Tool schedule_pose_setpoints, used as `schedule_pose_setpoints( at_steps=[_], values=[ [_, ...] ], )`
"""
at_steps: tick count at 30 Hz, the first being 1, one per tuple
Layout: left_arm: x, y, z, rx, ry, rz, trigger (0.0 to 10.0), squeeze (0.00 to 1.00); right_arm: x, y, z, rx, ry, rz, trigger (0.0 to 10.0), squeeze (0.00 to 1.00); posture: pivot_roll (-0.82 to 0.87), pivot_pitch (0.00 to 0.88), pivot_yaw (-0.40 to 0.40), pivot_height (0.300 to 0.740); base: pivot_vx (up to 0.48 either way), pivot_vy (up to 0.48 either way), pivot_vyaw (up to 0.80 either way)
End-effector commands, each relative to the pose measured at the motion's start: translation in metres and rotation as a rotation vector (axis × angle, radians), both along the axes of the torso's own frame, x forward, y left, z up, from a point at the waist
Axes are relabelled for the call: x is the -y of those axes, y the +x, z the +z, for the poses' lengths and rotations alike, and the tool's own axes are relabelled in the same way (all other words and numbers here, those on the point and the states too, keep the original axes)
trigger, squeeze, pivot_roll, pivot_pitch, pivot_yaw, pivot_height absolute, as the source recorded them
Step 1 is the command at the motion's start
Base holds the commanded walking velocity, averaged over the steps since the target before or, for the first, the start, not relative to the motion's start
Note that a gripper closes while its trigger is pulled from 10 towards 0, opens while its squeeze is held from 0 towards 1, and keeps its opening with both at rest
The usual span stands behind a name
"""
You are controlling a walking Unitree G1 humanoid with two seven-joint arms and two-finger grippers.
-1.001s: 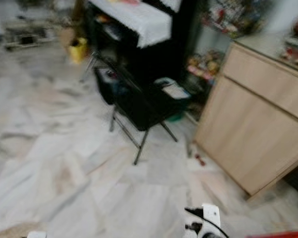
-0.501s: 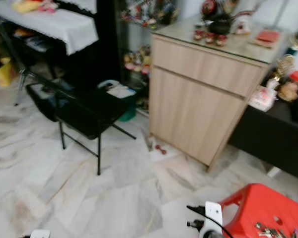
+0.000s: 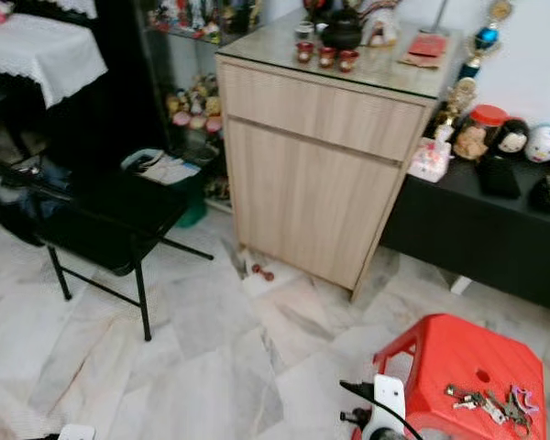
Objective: Hang keys on a hook
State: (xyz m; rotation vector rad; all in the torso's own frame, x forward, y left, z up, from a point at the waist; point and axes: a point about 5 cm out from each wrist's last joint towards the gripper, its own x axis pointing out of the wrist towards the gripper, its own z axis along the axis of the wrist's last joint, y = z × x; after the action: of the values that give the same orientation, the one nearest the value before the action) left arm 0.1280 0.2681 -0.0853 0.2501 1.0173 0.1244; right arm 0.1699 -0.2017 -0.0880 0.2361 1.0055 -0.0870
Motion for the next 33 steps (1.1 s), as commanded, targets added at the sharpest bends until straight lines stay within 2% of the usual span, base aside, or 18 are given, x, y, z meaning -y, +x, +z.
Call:
schedule_pose_setpoints(
  at_steps=[1,10,19,26,33],
  values=[
    [-0.006,-0.016,-0.003,-0.048,0.007,0.026,10.0,0.00,-0.007,-0.006,-0.004,-0.010,0.014,-0.008,10.0,0.00,0.06,0.000,0.001,0.740,0.000,0.000,-0.79],
    [-0.011,-0.029,-0.005,-0.069,0.021,0.042,10.0,0.00,-0.015,-0.020,-0.010,-0.034,0.012,0.012,10.0,0.00,0.07,0.000,-0.009,0.740,0.000,0.000,-0.78],
    [-0.012,-0.036,-0.006,-0.081,0.018,0.056,10.0,0.00,-0.018,-0.028,-0.013,-0.042,0.014,-0.003,10.0,0.00,0.04,0.000,-0.012,0.740,0.000,0.000,-0.78],
    [-0.006,-0.035,-0.008,-0.073,0.006,0.056,10.0,0.00,-0.012,-0.028,-0.012,-0.031,0.009,-0.044,10.0,0.00,0.04,0.000,0.014,0.740,0.000,0.000,-0.78],
    [0.003,-0.029,-0.010,-0.066,0.002,0.026,10.0,0.00,0.002,-0.023,-0.008,0.010,-0.012,-0.146,10.0,0.00,0.02,0.000,0.013,0.740,0.000,-0.088,-0.13]
  ],
)
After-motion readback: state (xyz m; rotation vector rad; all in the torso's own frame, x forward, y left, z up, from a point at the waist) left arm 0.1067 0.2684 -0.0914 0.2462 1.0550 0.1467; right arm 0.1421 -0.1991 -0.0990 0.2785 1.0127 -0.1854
